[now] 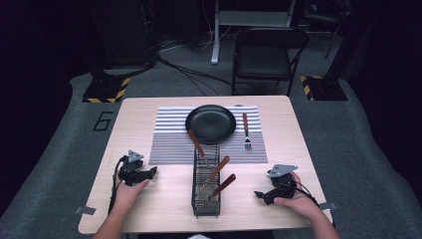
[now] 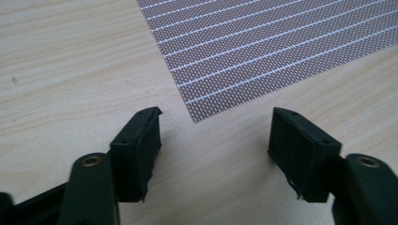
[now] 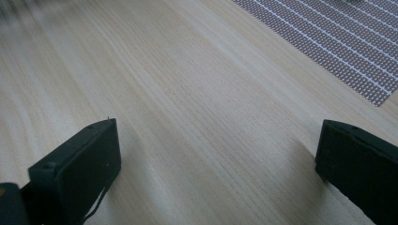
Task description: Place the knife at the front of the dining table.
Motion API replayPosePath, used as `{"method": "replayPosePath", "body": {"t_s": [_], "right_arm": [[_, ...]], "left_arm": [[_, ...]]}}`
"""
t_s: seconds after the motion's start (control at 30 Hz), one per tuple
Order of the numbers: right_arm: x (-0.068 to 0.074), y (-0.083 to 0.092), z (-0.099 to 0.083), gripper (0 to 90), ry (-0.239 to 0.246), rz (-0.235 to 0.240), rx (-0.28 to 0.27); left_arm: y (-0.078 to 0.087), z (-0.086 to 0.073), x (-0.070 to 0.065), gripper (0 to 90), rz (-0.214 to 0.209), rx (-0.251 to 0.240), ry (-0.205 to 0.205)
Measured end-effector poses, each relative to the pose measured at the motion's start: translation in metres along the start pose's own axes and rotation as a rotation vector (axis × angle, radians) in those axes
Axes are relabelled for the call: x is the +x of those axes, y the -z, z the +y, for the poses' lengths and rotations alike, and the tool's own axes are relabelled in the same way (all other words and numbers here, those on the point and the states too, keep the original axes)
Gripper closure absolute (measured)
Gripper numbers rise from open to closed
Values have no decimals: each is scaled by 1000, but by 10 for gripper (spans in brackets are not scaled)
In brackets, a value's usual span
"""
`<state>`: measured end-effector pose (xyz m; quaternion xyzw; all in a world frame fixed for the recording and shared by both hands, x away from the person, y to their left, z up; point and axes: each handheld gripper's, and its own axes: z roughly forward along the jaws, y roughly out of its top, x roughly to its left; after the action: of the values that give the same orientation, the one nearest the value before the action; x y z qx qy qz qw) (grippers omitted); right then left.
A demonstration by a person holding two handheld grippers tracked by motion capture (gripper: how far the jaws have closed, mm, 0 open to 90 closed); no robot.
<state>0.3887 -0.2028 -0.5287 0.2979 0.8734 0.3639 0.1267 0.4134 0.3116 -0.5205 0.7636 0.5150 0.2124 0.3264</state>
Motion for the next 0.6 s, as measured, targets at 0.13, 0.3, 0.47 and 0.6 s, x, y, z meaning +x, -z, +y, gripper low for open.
{"method": "replayPosePath", "body": {"t_s": [0.13, 0.3, 0.47, 0.6], "right_arm": [[0, 0, 0, 0, 0, 0, -1], [0, 0, 0, 0, 1, 0, 0], [0, 0, 0, 0, 0, 0, 0], [0, 0, 0, 0, 1, 0, 0]], "left_arm": [[5, 2, -3, 400, 1, -4, 18], [11, 5, -9, 443, -14, -24, 32], [15, 7, -12, 450, -55, -28, 40], [16, 9, -16, 446, -73, -13, 40]]}}
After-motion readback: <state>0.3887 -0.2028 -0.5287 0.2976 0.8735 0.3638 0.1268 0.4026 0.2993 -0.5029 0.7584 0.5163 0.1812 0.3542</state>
